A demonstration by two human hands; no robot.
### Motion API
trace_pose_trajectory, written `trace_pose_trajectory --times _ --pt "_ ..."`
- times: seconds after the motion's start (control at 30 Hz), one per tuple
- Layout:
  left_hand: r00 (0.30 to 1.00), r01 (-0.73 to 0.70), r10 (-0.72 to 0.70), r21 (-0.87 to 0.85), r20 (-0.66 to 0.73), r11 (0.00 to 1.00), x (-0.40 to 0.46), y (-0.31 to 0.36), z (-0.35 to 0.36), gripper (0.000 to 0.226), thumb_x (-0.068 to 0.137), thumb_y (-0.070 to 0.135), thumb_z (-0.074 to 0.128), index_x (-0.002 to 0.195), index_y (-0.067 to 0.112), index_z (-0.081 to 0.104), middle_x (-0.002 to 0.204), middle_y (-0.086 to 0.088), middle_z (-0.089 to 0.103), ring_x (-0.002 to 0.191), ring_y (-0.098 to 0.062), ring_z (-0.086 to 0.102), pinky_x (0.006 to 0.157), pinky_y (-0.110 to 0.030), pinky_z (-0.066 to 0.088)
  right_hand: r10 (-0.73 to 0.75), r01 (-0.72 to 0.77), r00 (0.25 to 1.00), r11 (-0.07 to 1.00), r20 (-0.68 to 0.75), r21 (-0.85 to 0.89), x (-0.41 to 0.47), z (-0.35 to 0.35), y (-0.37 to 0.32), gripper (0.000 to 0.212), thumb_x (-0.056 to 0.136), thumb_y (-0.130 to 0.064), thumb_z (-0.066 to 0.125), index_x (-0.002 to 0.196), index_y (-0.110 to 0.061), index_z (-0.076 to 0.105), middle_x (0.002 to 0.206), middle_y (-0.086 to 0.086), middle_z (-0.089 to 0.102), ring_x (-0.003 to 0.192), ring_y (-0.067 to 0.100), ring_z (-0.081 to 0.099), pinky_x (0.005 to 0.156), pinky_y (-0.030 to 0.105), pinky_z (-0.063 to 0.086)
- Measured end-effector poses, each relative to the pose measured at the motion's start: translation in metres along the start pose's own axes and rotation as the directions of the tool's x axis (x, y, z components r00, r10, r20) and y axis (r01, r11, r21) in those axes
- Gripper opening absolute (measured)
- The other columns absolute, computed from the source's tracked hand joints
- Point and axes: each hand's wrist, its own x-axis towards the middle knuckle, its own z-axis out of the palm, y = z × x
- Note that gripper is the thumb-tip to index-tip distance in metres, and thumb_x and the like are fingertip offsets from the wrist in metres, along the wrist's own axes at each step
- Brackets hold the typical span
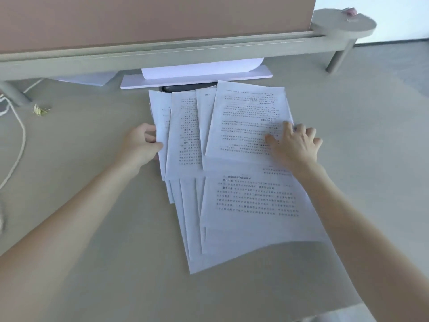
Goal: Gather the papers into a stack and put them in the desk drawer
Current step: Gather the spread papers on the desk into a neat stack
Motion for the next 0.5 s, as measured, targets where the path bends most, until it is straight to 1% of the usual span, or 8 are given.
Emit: trace_pose_trajectory --times 0.07,0.13,0.2,0.23,0.3,0.37,0.43,0.5 --pt "1.0 0.005 -0.006 -0.027 -0.009 1.0 -0.008 0.003 0.002 0.044 0.09 -0.001 0.061 0.133 0.008 0.055 0.088 0.001 0.059 0.071 -0.015 0.062 0.071 -0.032 0.056 -0.037 0.037 0.999 0.999 0.013 -0.011 -0.009 -0.002 -0.005 0.062 0.097 -0.059 0.036 0.14 -0.014 0.044 0.139 0.017 0.05 0.129 0.038 0.039 0.101 0.048 0.031" --pt "1.0 0.006 -0.006 -0.038 -0.011 0.999 -0.016 0.008 0.006 0.045 0.089 -0.002 0.063 0.133 0.006 0.055 0.088 -0.001 0.058 0.071 -0.015 0.061 0.066 -0.028 0.054 -0.06 0.06 0.998 0.998 0.019 -0.001 -0.019 -0.003 -0.012 0.062 0.097 -0.059 0.036 0.139 -0.014 0.046 0.138 0.017 0.05 0.129 0.037 0.039 0.099 0.047 0.032" --pt "1.0 0.011 -0.012 -0.054 -0.009 0.998 -0.022 0.013 0.011 0.046 0.09 -0.004 0.062 0.134 0.007 0.055 0.089 0.0 0.057 0.072 -0.013 0.06 0.057 -0.023 0.049 -0.075 0.074 0.997 0.997 0.018 0.026 -0.025 -0.003 -0.018 0.062 0.096 -0.06 0.037 0.137 -0.014 0.047 0.138 0.016 0.052 0.129 0.037 0.04 0.099 0.047 0.033" --pt "1.0 0.015 -0.015 -0.064 -0.008 0.998 -0.025 0.016 0.014 0.046 0.09 -0.004 0.06 0.134 0.009 0.055 0.087 0.003 0.056 0.072 -0.01 0.059 0.056 -0.022 0.048 -0.088 0.087 0.996 0.995 0.019 0.042 -0.027 -0.003 -0.02 0.063 0.096 -0.06 0.038 0.138 -0.014 0.047 0.139 0.016 0.052 0.13 0.038 0.04 0.1 0.047 0.033" --pt "1.0 0.027 -0.028 -0.076 -0.011 0.997 -0.029 0.021 0.018 0.046 0.091 -0.003 0.057 0.134 0.013 0.055 0.087 0.005 0.056 0.073 -0.012 0.06 0.062 -0.027 0.053 -0.124 0.122 0.992 0.989 0.028 0.084 -0.03 -0.004 -0.023 0.064 0.095 -0.06 0.04 0.141 -0.015 0.045 0.142 0.015 0.052 0.132 0.038 0.039 0.103 0.047 0.033" --pt "0.999 0.048 -0.05 -0.097 -0.018 0.994 -0.03 0.023 0.019 0.045 0.092 -0.001 0.051 0.134 0.016 0.055 0.095 0.001 0.061 0.08 -0.021 0.063 0.072 -0.035 0.056 -0.144 0.139 0.989 0.982 0.036 0.125 -0.03 -0.006 -0.022 0.066 0.096 -0.059 0.041 0.146 -0.016 0.04 0.145 0.015 0.05 0.135 0.038 0.038 0.105 0.047 0.032" --pt "0.997 0.071 -0.072 -0.14 -0.006 0.988 -0.025 0.022 0.019 0.037 0.094 0.007 0.049 0.129 0.015 0.056 0.105 -0.005 0.062 0.081 -0.025 0.064 0.071 -0.036 0.056 -0.126 0.121 0.992 0.983 0.021 0.138 -0.026 -0.006 -0.018 0.066 0.097 -0.06 0.037 0.147 -0.017 0.039 0.145 0.016 0.05 0.135 0.038 0.037 0.105 0.048 0.031" --pt "0.995 0.098 -0.097 -0.185 0.016 0.978 -0.019 0.023 0.017 0.031 0.092 0.021 0.054 0.121 0.011 0.058 0.103 -0.008 0.061 0.077 -0.026 0.065 0.068 -0.038 0.059 -0.113 0.112 0.994 0.987 -0.003 0.118 -0.02 -0.003 -0.015 0.064 0.098 -0.062 0.031 0.141 -0.016 0.044 0.142 0.016 0.053 0.132 0.038 0.038 0.102 0.048 0.03"
